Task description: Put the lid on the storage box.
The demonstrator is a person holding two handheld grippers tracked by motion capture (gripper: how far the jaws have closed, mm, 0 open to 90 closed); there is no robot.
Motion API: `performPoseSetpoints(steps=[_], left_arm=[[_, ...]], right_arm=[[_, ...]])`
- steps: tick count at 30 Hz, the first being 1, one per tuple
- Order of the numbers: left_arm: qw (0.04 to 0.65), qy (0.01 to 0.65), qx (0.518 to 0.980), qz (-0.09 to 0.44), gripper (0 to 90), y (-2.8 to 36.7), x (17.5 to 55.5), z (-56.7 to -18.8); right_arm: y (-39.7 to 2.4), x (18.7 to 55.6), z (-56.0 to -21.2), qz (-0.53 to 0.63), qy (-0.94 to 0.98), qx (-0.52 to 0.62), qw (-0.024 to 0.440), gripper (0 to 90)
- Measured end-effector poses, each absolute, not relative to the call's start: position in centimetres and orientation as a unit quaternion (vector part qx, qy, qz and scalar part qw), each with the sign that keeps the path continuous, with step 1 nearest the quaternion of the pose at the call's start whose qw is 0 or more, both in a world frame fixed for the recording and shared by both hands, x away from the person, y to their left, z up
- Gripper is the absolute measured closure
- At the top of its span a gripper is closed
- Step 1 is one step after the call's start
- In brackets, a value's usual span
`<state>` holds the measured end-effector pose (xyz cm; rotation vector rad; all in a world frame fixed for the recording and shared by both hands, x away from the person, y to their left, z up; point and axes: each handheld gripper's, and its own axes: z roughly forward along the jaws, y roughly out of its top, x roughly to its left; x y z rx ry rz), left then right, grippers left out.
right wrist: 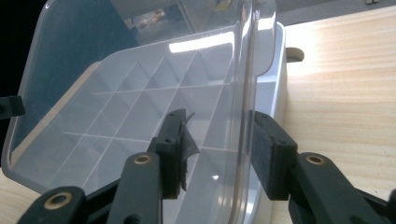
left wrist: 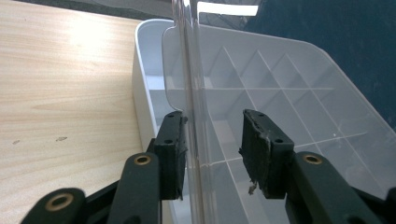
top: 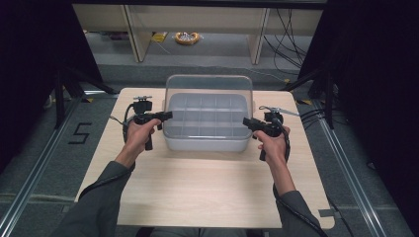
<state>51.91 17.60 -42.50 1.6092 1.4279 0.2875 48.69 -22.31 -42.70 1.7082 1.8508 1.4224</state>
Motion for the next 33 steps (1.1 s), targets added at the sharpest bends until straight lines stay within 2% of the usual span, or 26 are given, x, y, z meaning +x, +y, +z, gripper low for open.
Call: performPoseSetpoints(steps=[4,8,9,16,19,29,30,33], left_arm=[[0.461,0.581,0.66,0.116,59.2,17.6,52.1,-42.8],[0.457,0.585,0.66,0.119,59.2,17.5,52.3,-43.1],[0.456,0.585,0.66,0.119,59.1,17.5,52.3,-43.2],[0.453,0.594,0.656,0.111,57.9,17.5,52.6,-43.7],[0.449,0.595,0.657,0.109,57.2,17.5,52.7,-43.7],[0.456,0.6,0.651,0.091,56.8,17.8,52.7,-44.4],[0.456,0.601,0.65,0.09,56.7,17.8,52.7,-44.4],[0.461,0.604,0.644,0.09,56.0,17.8,52.6,-44.4]], right_arm=[[-22.6,49.1,-43.4,0.484,0.645,0.575,0.14,59.2],[-22.2,49.1,-43.6,0.482,0.635,0.591,0.123,58.9],[-22.5,49.4,-44.0,0.48,0.646,0.577,0.14,58.8],[-22.1,49.4,-44.0,0.474,0.636,0.596,0.122,58.4],[-22.3,49.6,-44.5,0.472,0.646,0.584,0.139,58.2],[-22.1,49.6,-44.6,0.471,0.629,0.608,0.117,58.1],[-22.4,49.8,-44.9,0.474,0.638,0.593,0.13,58.0],[-22.0,49.6,-44.6,0.472,0.622,0.615,0.109,57.4]])
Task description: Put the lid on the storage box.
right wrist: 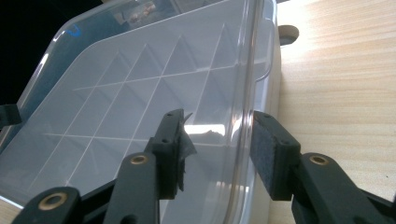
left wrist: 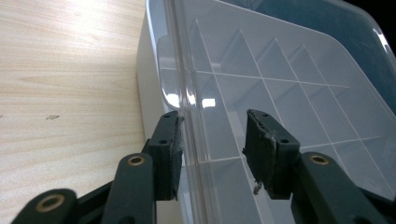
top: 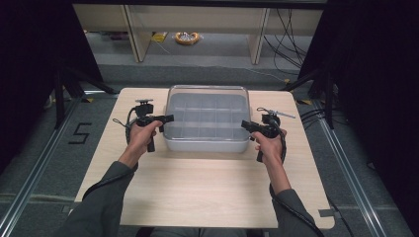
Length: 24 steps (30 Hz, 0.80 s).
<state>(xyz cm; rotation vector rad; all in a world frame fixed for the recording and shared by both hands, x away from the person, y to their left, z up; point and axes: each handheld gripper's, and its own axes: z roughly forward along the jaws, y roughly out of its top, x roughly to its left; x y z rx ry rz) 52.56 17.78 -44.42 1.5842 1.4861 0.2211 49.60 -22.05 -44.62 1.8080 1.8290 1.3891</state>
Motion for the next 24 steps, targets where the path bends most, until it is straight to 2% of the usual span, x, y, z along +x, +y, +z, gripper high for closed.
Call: performPoseSetpoints(steps=[1,2,8,9,18,24], left_arm=[[0.461,0.604,0.644,0.09,56.0,17.78,52.56,-44.42],[0.459,0.602,0.647,0.088,56.0,17.92,52.54,-44.46],[0.466,0.593,0.649,0.101,54.4,17.72,52.15,-44.62],[0.464,0.585,0.656,0.109,53.7,17.67,51.94,-44.68],[0.468,0.582,0.654,0.117,51.7,17.38,52.01,-44.78],[0.462,0.574,0.663,0.136,51.7,17.02,51.89,-44.84]], right_arm=[[-22.05,49.6,-44.62,0.472,0.622,0.615,0.109,57.4],[-22.4,49.83,-44.84,0.475,0.637,0.594,0.128,57.5],[-22.13,49.55,-44.82,0.478,0.626,0.605,0.113,57.6],[-22.49,49.68,-45.06,0.48,0.637,0.589,0.129,57.6],[-22.48,49.8,-45.09,0.484,0.633,0.589,0.134,57.5],[-22.1,49.66,-44.86,0.471,0.643,0.584,0.154,57.0]])
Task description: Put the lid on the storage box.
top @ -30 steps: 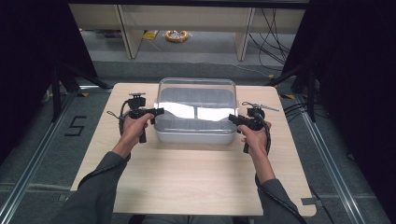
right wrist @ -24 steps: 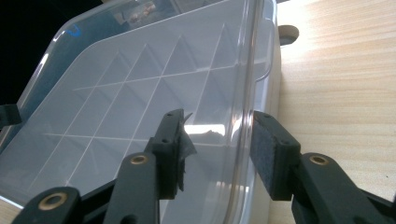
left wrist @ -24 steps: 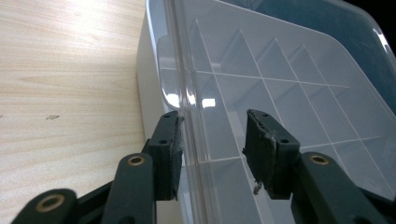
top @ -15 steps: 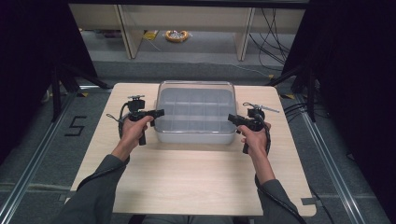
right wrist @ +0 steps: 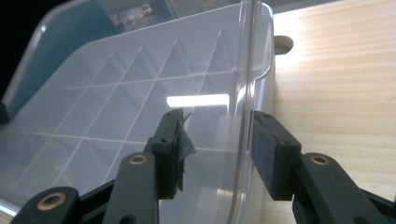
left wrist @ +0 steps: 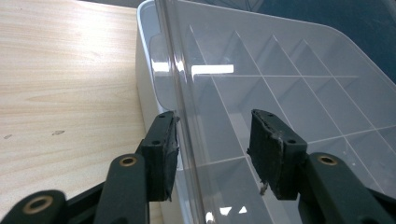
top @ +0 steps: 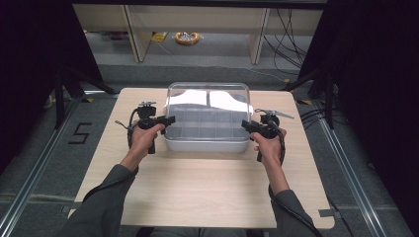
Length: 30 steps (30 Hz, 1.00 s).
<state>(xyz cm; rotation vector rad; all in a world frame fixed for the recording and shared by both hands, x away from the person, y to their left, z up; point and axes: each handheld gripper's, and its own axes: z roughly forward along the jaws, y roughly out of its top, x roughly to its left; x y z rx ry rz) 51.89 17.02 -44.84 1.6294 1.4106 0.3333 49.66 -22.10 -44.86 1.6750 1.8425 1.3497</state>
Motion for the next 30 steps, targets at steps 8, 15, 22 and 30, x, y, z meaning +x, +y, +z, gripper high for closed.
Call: performPoseSetpoints(steps=[8,15,22,30], left_arm=[[0.455,0.585,0.659,0.128,51.3,16.95,51.94,-44.64],[0.458,0.591,0.654,0.113,51.9,17.24,51.92,-44.59],[0.457,0.591,0.654,0.113,51.0,17.26,51.68,-44.57],[0.458,0.581,0.661,0.126,48.6,17.16,51.4,-44.76]], right_arm=[[-21.86,49.58,-44.69,0.473,0.629,0.603,0.131,57.2],[-22.0,49.64,-44.43,0.482,0.624,0.601,0.132,57.5],[-22.14,49.48,-44.45,0.484,0.624,0.599,0.131,57.5],[-21.94,49.68,-44.86,0.486,0.621,0.602,0.127,57.1]])
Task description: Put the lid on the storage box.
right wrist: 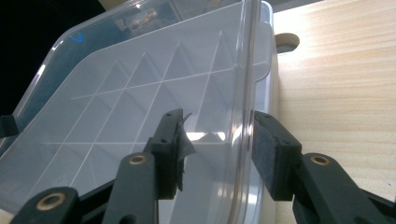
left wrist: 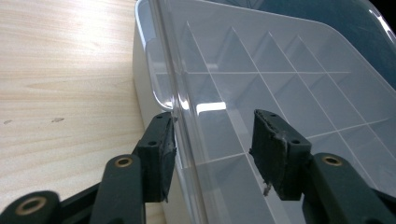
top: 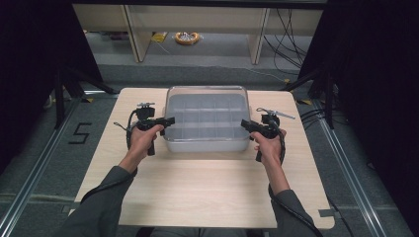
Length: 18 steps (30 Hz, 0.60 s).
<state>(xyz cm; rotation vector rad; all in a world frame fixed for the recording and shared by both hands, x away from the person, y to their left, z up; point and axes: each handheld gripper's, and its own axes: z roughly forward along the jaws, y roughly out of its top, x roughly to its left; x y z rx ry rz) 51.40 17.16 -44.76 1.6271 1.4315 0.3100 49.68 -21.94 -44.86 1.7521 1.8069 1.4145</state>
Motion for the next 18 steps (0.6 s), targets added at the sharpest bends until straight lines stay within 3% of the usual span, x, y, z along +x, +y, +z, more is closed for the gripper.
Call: performPoseSetpoints(steps=[4,18], left_arm=[[0.454,0.571,0.67,0.136,44.7,16.96,51.16,-44.81],[0.444,0.567,0.68,0.139,43.9,16.54,51.25,-44.59]], right_arm=[[-21.9,49.7,-44.83,0.486,0.62,0.602,0.13,57.1],[-21.94,49.99,-44.28,0.486,0.621,0.598,0.143,57.3]])
